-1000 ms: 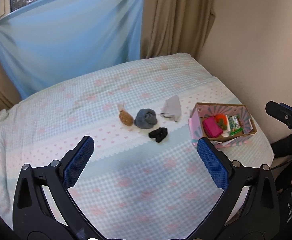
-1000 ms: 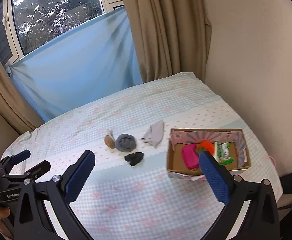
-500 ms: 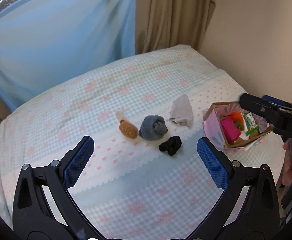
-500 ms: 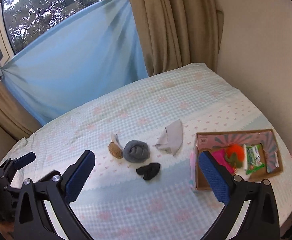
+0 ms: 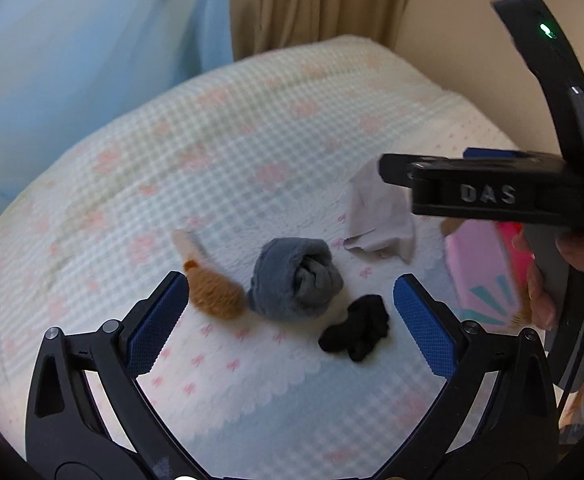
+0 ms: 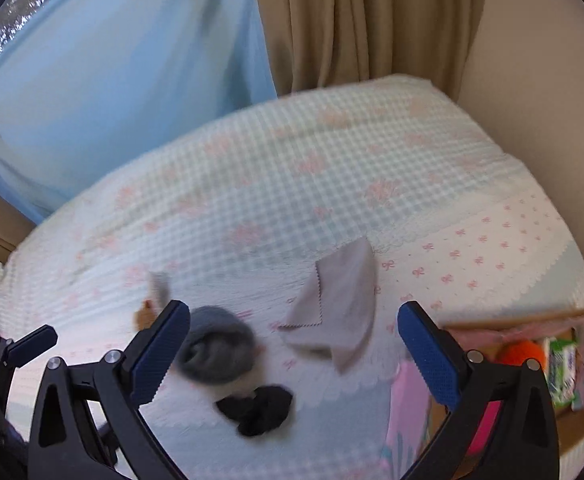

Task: Organize soft objects
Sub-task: 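Grasp the grey rolled sock with the left tool while the right tool grasps the grey cloth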

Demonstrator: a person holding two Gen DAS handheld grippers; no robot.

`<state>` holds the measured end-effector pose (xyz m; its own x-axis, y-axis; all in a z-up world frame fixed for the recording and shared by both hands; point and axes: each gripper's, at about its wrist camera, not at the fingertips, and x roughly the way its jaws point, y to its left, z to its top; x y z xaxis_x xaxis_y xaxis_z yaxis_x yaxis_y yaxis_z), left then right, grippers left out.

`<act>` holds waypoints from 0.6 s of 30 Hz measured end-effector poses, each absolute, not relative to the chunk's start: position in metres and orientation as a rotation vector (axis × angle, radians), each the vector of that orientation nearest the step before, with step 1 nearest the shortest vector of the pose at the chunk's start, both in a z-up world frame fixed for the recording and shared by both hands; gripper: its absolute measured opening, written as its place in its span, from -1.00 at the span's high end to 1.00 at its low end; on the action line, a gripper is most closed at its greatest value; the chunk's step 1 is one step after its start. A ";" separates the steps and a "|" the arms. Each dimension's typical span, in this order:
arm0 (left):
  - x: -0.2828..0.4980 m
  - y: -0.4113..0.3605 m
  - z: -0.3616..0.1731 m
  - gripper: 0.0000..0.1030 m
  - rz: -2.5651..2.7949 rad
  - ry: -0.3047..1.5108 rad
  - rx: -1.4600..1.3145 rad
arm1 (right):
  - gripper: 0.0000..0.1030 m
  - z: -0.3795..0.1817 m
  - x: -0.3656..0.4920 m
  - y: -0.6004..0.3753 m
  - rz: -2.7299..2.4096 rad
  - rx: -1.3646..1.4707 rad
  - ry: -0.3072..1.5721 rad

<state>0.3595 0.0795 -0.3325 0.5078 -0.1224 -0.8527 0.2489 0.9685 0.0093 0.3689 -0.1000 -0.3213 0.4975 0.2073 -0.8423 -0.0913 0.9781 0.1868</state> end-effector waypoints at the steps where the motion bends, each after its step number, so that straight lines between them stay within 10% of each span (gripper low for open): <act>1: 0.365 0.078 -0.341 -0.94 -0.227 1.022 0.140 | -1.00 -0.335 0.379 -0.100 0.174 0.124 1.055; 18: 0.417 0.057 -0.445 -0.81 -0.259 1.118 0.203 | -0.99 -0.453 0.434 -0.102 0.048 0.050 1.211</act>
